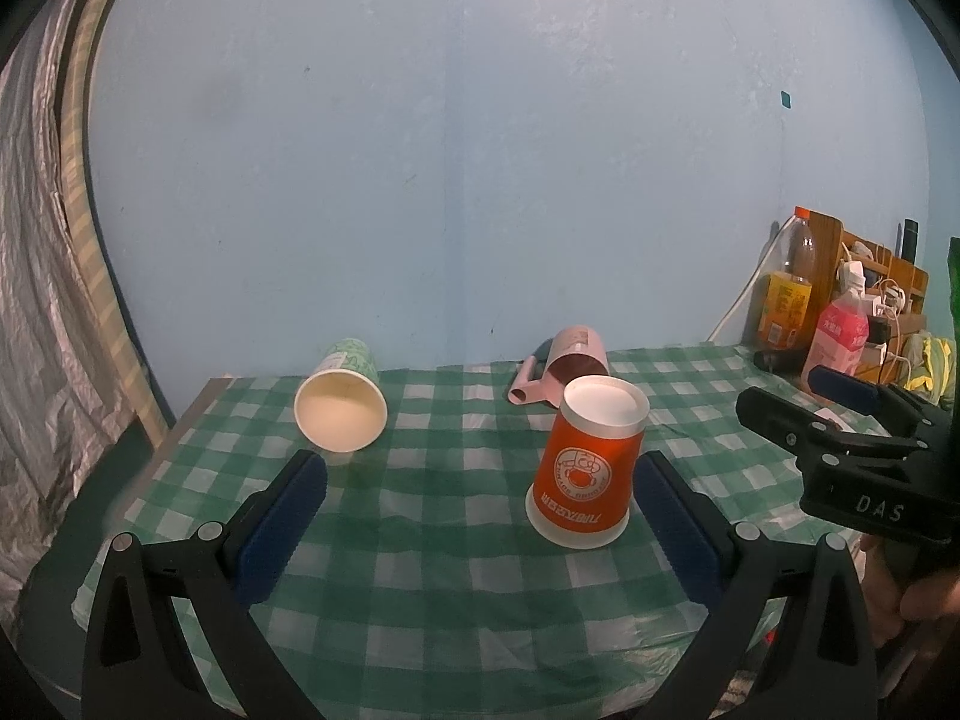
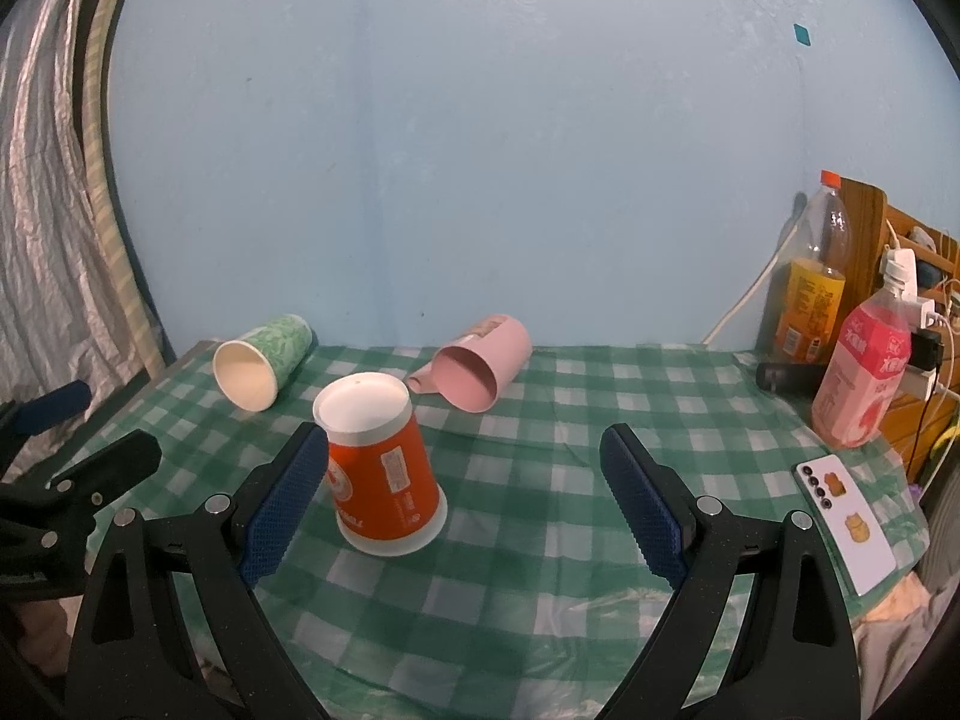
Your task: Flip cup upside down
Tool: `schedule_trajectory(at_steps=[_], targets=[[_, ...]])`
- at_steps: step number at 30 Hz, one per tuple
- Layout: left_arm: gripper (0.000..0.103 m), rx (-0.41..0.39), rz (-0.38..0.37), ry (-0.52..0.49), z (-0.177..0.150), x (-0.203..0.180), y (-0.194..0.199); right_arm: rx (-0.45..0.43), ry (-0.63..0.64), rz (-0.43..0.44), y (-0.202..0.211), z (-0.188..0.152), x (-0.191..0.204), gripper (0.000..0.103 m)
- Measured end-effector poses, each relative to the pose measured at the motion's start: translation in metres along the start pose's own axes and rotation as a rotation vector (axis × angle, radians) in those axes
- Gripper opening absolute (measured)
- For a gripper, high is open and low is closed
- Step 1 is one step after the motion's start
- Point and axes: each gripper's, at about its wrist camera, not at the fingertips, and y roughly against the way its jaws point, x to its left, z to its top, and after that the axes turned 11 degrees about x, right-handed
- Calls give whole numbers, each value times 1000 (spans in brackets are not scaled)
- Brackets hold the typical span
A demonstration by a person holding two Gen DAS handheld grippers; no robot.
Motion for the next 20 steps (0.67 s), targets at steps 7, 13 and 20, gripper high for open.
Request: schedule_trajectory(at_steps=[7,13,20], targets=[[103,7,2,-2,-2,-1,-2,7,2,1,-1,0,2,91],[103,9,-1,-1,-2,-1,-2,6,1,2,-1,0,2,91],[103,6,0,-15,-2,-1,-3,6,2,1,-1,0,2,91]])
